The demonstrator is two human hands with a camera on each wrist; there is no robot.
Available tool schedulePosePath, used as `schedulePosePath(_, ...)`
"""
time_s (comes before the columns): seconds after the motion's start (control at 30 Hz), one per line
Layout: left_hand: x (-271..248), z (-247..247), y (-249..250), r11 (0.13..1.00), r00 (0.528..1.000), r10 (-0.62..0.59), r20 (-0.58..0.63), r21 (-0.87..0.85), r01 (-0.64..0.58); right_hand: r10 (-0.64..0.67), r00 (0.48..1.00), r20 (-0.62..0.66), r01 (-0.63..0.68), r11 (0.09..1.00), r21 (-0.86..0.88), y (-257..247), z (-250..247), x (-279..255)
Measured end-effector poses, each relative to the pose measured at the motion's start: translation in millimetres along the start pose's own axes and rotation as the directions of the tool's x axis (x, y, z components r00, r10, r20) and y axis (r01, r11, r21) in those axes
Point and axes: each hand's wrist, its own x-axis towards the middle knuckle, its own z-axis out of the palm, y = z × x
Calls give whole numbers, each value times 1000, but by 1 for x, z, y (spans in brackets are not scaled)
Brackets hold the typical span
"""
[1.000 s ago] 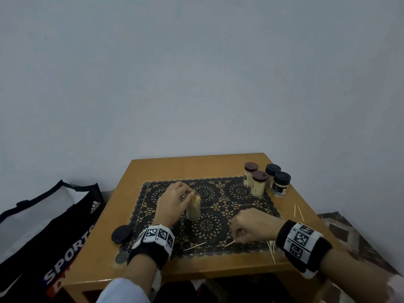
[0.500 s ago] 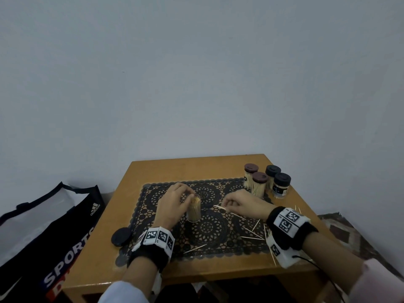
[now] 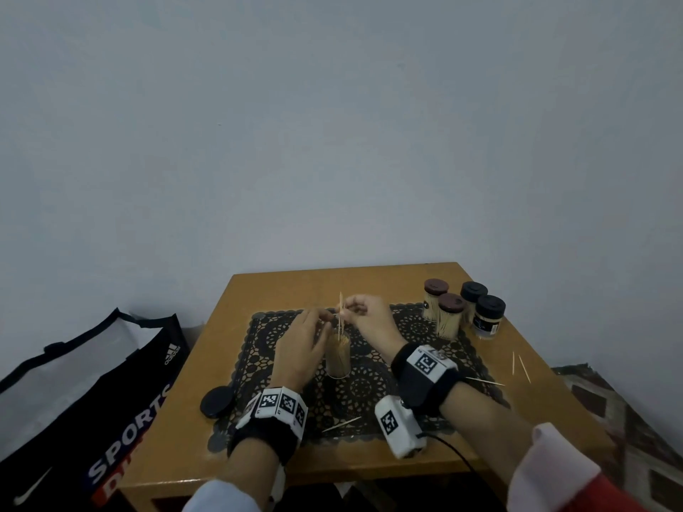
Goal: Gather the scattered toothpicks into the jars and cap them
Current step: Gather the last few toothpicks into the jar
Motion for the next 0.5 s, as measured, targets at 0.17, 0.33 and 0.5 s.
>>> schedulePosePath(0.17, 0, -2, 3, 996, 999, -35, -16, -77, 34, -21, 998, 59, 32, 980, -194, 12, 5, -8)
schedulePosePath(0.33, -1, -4, 6, 985, 997, 80, -19, -150, -82, -52, 992, 116, 74, 978, -195, 12, -4, -15)
schedulePosePath(0.5, -1, -4, 6, 984, 986, 167, -7, -61, -167, -43, 980, 194, 64, 992, -106, 17, -8, -15)
